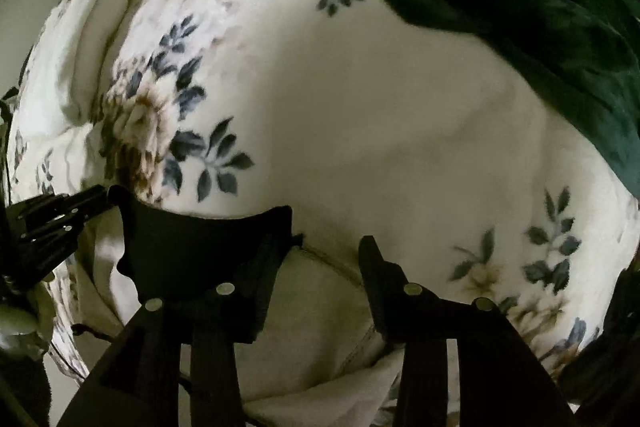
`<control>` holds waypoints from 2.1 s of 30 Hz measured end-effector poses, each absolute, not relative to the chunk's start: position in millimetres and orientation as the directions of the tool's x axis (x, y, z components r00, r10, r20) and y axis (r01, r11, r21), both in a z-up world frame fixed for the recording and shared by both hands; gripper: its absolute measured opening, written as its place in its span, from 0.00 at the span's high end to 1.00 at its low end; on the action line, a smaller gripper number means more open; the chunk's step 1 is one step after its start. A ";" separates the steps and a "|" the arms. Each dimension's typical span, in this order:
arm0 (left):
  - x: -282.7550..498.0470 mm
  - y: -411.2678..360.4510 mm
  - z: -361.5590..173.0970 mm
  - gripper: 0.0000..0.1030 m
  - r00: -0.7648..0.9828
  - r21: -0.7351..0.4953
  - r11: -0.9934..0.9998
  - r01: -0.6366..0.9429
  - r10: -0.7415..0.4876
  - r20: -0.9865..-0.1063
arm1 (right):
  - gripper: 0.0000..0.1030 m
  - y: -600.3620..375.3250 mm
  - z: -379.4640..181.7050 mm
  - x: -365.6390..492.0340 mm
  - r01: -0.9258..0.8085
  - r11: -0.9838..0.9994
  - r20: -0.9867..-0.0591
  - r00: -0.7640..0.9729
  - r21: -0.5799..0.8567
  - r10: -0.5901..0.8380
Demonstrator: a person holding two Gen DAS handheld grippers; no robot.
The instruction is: Fold small clothes
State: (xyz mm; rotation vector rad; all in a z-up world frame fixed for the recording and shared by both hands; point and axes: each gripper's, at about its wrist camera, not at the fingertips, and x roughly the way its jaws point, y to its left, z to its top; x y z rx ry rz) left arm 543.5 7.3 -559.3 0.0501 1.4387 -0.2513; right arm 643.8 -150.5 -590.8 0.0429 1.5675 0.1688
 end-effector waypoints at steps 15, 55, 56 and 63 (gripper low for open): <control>535.2 17.5 -538.2 0.96 0.198 -0.191 0.966 0.175 -0.224 -0.954 | 0.95 -133.4 -603.3 633.0 -0.077 0.997 -0.999 0.025 0.024 0.026; 251.5 116.8 -473.6 0.44 0.233 -0.564 0.768 -0.304 -0.514 -0.825 | 0.52 -328.7 -504.8 254.1 0.310 0.866 -0.920 0.162 0.392 0.358; 261.6 117.2 -473.9 0.44 0.250 -0.569 0.763 -0.306 -0.512 -0.821 | 0.52 -339.6 -506.1 260.9 0.350 0.843 -0.912 0.188 0.409 0.365; 341.9 103.9 -507.9 0.48 0.278 -0.559 0.774 -0.298 -0.490 -0.826 | 0.55 -371.3 -549.8 322.2 0.489 0.726 -0.874 0.223 0.483 0.431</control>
